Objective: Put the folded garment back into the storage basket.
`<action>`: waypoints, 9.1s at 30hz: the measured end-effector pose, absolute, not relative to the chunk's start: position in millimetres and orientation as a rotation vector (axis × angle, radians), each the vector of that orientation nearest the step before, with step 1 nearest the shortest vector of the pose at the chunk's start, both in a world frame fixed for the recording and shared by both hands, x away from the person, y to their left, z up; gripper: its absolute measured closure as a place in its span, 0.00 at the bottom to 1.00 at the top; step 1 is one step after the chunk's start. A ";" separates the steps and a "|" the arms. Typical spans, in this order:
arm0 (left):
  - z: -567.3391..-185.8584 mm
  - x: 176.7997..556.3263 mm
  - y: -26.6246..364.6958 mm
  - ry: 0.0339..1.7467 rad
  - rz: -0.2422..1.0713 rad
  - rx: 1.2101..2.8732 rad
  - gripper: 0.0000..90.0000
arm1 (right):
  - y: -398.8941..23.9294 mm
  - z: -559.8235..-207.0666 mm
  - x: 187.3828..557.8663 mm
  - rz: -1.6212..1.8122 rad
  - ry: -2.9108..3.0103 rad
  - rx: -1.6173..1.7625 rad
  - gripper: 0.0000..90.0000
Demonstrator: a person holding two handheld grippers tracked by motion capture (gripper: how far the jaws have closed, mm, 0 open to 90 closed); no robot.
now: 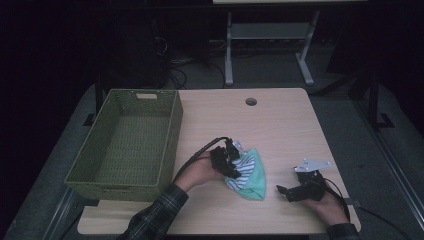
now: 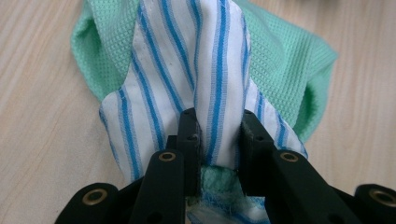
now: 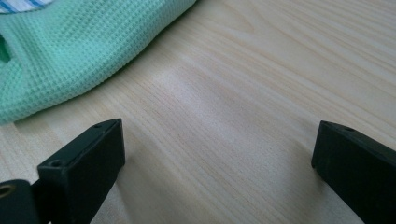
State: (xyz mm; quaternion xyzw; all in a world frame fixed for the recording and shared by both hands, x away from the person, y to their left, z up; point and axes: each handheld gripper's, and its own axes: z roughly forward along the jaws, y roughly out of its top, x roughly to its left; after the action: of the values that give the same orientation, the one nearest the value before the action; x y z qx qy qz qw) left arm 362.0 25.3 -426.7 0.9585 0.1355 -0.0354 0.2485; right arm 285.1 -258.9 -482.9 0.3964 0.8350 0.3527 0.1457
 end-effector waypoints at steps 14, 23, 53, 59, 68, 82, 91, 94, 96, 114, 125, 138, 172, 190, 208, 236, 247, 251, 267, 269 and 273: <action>-406.2 361.4 32.5 0.392 -0.092 2.539 0.81 | -258.6 -482.8 284.8 1.014 2.405 1.150 0.03; -383.6 363.1 40.8 0.405 -0.071 2.514 0.81 | -258.6 -482.8 284.7 1.014 2.405 1.151 0.03; -330.5 365.9 66.2 0.459 -0.001 2.459 0.81 | -258.8 -483.0 285.3 1.016 2.390 1.165 0.03; -320.7 366.4 76.8 0.479 0.026 2.461 0.81 | -259.0 -483.1 285.4 1.015 2.390 1.163 0.03; -306.6 368.0 98.5 0.502 0.070 2.459 0.81 | -258.9 -483.0 285.2 1.015 2.389 1.168 0.03; -296.2 369.8 130.1 0.579 0.113 2.425 0.81 | -258.8 -483.0 285.2 1.016 2.388 1.169 0.03; -290.2 370.7 156.9 0.649 0.148 2.401 0.81 | -258.8 -483.0 285.3 1.016 2.388 1.168 0.03; -288.3 370.6 165.7 0.672 0.158 2.387 0.81 | -258.8 -483.1 285.2 1.018 2.386 1.171 0.03; -286.4 370.5 172.6 0.686 0.168 2.382 0.81 | -258.8 -482.9 285.0 1.015 2.387 1.176 0.03; -275.7 368.1 223.7 0.811 0.231 2.310 0.81 | -258.9 -482.9 285.2 1.013 2.386 1.177 0.03; -274.2 365.1 257.9 0.912 0.274 2.259 0.81 | -259.0 -482.8 285.2 1.012 2.386 1.178 0.03; -276.3 360.7 287.6 0.994 0.308 2.228 0.81 | -259.0 -482.8 285.2 1.012 2.386 1.178 0.03; -325.9 363.6 340.9 1.215 0.311 2.193 0.80 | -259.1 -483.0 285.4 1.013 2.385 1.172 0.03; -359.1 371.2 330.6 1.225 0.281 2.234 0.80 | -259.1 -482.8 285.3 1.011 2.385 1.175 0.03; -392.1 374.8 324.1 1.258 0.280 2.247 0.80 | -259.4 -482.9 285.7 1.013 2.385 1.171 0.03; -399.1 381.0 325.4 1.306 0.310 2.284 0.36 | -259.4 -482.9 285.6 1.013 2.385 1.172 0.03; -364.6 371.6 307.0 1.207 0.332 2.178 0.23 | -259.3 -483.0 285.8 1.011 2.381 1.175 0.03; -354.9 367.0 296.7 1.151 0.323 2.161 0.23 | -258.9 -482.9 286.6 1.009 2.380 1.181 0.03; -332.8 358.5 253.8 1.037 0.339 2.132 0.22 | -258.9 -482.9 286.8 1.009 2.379 1.176 0.03; -330.2 357.2 245.7 1.017 0.338 2.132 0.22 | -258.9 -482.9 286.9 1.008 2.380 1.178 0.03; -326.1 354.7 228.4 0.968 0.333 2.145 0.22 | -258.8 -482.8 286.8 1.009 2.380 1.179 0.03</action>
State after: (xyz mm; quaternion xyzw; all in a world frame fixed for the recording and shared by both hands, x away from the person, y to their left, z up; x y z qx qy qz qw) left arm 354.7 228.4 -326.1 0.8372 0.3779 0.1300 0.3733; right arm 286.8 -258.8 -482.8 0.4104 0.8282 0.3511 0.1497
